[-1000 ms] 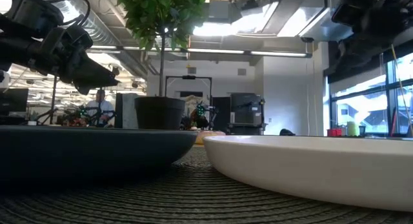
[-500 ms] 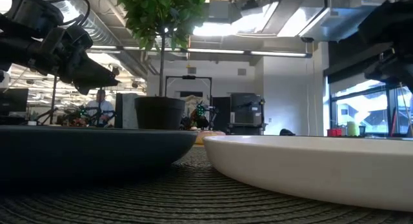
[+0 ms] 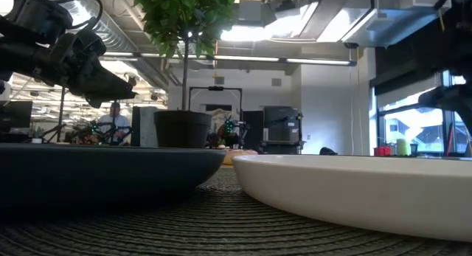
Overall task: Pick & Place donuts
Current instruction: Put the big green donut into the white plate
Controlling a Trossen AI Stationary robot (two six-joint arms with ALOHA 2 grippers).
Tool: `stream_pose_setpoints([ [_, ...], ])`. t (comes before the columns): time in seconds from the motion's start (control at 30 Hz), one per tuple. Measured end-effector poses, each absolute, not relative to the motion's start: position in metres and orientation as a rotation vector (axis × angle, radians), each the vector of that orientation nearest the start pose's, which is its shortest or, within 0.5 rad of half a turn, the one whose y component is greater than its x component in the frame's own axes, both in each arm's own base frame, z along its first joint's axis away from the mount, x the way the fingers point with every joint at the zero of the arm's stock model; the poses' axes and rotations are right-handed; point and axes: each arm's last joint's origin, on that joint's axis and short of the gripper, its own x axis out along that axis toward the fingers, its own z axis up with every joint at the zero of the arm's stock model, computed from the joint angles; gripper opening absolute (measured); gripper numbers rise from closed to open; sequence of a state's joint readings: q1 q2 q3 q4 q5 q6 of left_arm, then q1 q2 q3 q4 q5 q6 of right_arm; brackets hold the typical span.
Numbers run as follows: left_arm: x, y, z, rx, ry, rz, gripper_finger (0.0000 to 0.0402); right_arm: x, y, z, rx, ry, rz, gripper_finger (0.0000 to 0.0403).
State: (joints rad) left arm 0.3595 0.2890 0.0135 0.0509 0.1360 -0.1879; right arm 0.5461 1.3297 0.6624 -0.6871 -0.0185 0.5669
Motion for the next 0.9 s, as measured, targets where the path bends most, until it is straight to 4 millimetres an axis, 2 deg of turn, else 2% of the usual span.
stream_pose_setpoints([
  [0.23, 0.107, 0.036, 0.148, -0.242, 0.198, 0.243, 0.0141, 0.183, 0.112, 0.143, 0.084, 1.447, 0.047, 0.0175],
  [0.43, 0.107, 0.036, 0.148, -0.242, 0.198, 0.243, 0.0141, 0.185, 0.114, 0.148, 0.103, 1.467, 0.034, 0.0123],
  [0.67, 0.107, 0.036, 0.148, -0.242, 0.198, 0.243, 0.0141, 0.197, 0.120, 0.175, 0.024, 1.440, 0.078, 0.0049],
  [0.77, 0.107, 0.036, 0.148, -0.242, 0.198, 0.245, 0.0141, 0.211, 0.124, 0.194, -0.006, 1.345, 0.112, 0.0033],
  [0.9, 0.107, 0.036, 0.148, -0.242, 0.198, 0.247, 0.0141, 0.235, 0.128, 0.219, -0.047, 1.134, 0.146, 0.0031],
])
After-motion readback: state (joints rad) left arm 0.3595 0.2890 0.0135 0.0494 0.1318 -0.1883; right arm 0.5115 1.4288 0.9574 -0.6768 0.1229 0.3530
